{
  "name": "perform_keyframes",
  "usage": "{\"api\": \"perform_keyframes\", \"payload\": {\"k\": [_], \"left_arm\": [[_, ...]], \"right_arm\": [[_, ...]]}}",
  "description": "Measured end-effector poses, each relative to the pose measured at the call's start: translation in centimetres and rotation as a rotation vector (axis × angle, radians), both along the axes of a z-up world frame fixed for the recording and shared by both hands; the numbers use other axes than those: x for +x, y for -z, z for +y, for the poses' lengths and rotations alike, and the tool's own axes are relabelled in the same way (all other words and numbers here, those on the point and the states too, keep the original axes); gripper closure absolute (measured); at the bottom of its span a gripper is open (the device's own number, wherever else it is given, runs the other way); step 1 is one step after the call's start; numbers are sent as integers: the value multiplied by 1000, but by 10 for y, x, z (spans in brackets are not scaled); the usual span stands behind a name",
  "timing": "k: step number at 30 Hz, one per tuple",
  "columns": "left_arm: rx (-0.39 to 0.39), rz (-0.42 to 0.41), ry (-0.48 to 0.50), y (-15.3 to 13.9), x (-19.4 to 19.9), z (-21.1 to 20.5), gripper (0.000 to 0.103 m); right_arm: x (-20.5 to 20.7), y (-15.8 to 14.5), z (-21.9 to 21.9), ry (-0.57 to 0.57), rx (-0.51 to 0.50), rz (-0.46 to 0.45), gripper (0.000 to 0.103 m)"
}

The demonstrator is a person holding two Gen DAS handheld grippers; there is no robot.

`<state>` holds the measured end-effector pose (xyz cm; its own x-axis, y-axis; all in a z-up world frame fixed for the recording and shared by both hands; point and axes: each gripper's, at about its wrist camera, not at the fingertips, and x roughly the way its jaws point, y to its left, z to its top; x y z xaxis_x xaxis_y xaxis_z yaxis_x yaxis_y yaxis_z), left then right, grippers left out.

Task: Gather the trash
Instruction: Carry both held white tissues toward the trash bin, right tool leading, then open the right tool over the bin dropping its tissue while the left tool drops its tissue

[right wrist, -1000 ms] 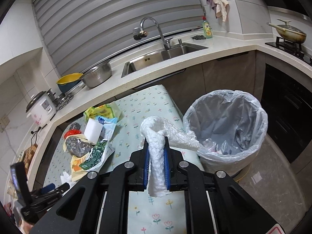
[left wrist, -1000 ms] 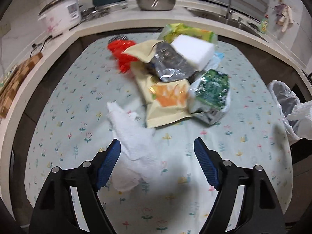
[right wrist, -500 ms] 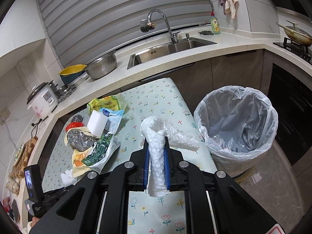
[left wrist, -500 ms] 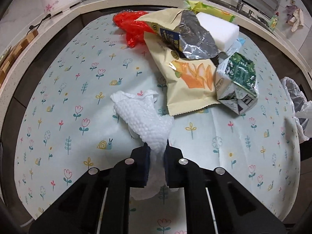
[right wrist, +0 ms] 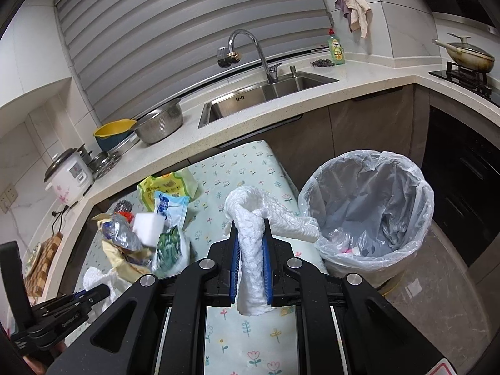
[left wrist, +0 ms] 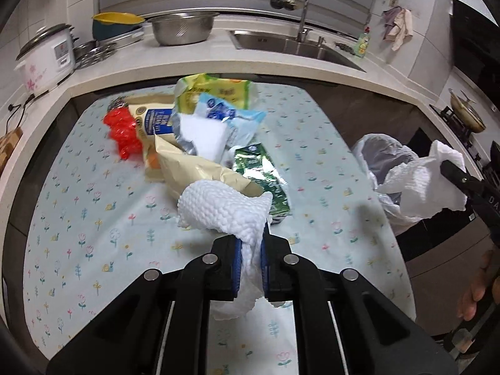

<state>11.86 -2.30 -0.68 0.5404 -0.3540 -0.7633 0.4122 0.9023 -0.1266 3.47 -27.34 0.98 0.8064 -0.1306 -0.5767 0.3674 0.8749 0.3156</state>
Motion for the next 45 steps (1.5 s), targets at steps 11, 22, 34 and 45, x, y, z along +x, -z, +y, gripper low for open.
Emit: {"api": "perform_keyframes", "payload": {"k": [11,22,34,45], "left_arm": [[-35,-44,194,-24,-24,-101,93],[-40,-31,296,-19,-26,-169,93],[-54,26,415,4,5,-242,93],[-66,46,419,22,40,-280,55]], "right_arm": [[-27,-9,-49,89,0,-36,91],[-40,-2,-98,168,15,-35,91],[-12,20,-133,194,9,21,91],[4,24,-162,276,3,3,51]]}}
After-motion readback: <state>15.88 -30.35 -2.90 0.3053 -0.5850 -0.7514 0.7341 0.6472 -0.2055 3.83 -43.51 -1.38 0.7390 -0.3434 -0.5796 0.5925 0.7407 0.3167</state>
